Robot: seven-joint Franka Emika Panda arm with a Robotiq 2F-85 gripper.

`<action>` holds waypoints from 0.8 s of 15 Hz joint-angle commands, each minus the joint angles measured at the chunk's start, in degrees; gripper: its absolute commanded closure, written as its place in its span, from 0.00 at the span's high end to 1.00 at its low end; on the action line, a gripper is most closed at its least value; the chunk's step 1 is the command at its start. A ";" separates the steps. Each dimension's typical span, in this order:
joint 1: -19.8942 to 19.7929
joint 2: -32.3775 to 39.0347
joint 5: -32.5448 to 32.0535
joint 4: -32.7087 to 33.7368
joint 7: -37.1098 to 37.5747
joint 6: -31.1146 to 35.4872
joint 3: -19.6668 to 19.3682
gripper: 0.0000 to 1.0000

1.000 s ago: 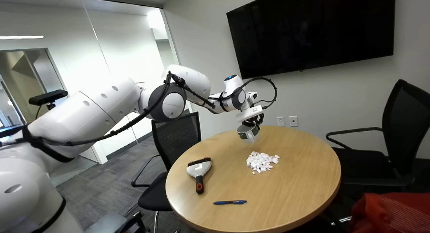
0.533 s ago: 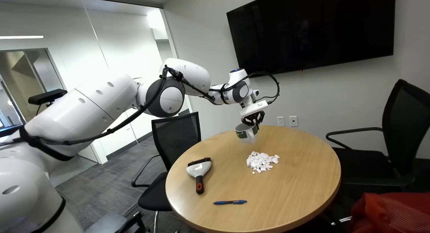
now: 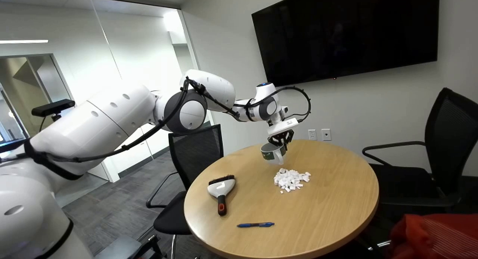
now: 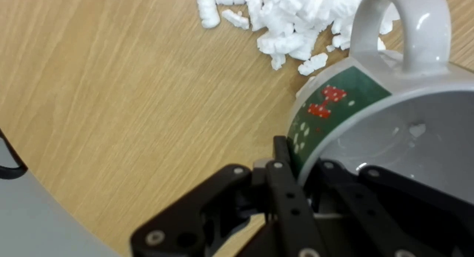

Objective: Remove the objects from the cup and put them on the table

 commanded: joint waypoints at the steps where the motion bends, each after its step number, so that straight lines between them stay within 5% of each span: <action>1: 1.75 -0.27 2.79 -0.66 -5.19 2.02 1.29 0.03; 12: 16.46 5.28 -0.15 3.55 -5.71 1.68 -0.49 0.03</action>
